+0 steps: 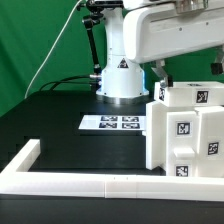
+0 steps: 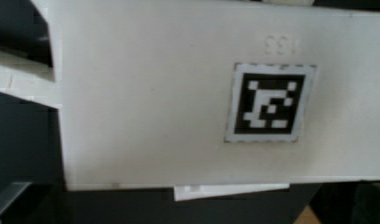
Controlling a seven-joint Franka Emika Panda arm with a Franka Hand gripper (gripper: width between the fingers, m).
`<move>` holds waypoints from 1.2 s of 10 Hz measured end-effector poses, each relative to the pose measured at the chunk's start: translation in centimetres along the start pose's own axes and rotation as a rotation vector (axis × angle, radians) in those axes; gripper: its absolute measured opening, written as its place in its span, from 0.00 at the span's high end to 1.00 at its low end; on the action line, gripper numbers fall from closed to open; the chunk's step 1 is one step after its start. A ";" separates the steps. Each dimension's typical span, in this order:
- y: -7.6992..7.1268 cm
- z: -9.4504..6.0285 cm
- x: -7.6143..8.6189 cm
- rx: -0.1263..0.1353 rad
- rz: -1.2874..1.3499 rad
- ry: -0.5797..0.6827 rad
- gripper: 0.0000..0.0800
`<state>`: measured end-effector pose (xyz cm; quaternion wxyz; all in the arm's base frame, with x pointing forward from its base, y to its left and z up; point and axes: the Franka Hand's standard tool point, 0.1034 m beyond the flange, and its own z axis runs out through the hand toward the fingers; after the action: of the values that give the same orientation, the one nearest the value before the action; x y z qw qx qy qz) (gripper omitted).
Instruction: Assemble cabinet
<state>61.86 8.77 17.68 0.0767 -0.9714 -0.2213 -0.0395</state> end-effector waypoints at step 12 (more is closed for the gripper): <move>-0.4 0.6 -0.8 -0.035 -1.072 -0.109 0.00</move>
Offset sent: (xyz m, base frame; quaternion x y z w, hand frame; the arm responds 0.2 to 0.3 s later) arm 0.0000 0.0000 0.0000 0.0000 0.0000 -0.1938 0.9810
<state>61.00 8.89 17.03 0.0181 -0.7240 -0.6890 -0.0261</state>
